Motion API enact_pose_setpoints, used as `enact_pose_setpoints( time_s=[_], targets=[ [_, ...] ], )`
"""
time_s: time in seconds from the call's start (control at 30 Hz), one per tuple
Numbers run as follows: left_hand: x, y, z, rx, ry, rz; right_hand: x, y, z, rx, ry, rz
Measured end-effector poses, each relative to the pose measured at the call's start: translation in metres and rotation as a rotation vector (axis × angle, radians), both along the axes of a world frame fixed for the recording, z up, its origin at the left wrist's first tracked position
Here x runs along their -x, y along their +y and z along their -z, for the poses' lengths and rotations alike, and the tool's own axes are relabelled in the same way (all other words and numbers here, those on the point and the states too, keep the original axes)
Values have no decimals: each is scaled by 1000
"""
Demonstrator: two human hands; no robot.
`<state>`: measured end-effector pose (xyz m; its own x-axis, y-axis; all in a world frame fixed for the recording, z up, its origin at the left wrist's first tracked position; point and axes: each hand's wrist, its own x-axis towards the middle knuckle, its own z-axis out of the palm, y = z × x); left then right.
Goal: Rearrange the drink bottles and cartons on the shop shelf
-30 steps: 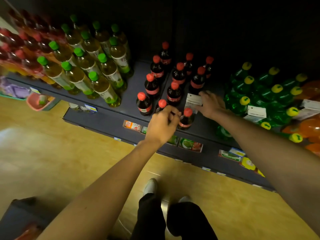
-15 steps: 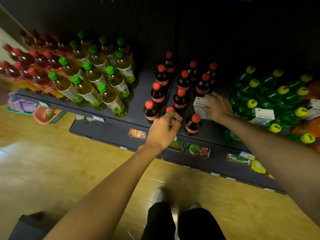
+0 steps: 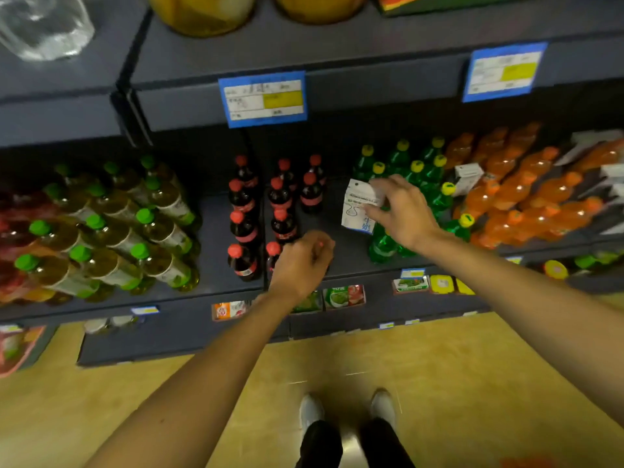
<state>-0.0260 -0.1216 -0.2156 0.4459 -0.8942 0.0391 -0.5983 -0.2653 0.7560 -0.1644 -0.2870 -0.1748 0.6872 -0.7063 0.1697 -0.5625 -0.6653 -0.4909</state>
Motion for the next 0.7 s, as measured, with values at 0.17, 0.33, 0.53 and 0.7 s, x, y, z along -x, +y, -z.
enact_pose_setpoints(
  time_s=[0.17, 0.33, 0.53, 0.7],
  targets=[
    [42, -32, -10, 21, -38, 153, 68, 2, -17, 42, -65, 178],
    [105, -60, -15, -5, -43, 325, 156, 2, -22, 81, -51, 337],
    [202, -100, -22, 0, -12, 465, 280, 0, -24, 63, -4, 511],
    [302, -133, -23, 27, 7, 574, 392, -11, -24, 49, 50, 609]
  ],
)
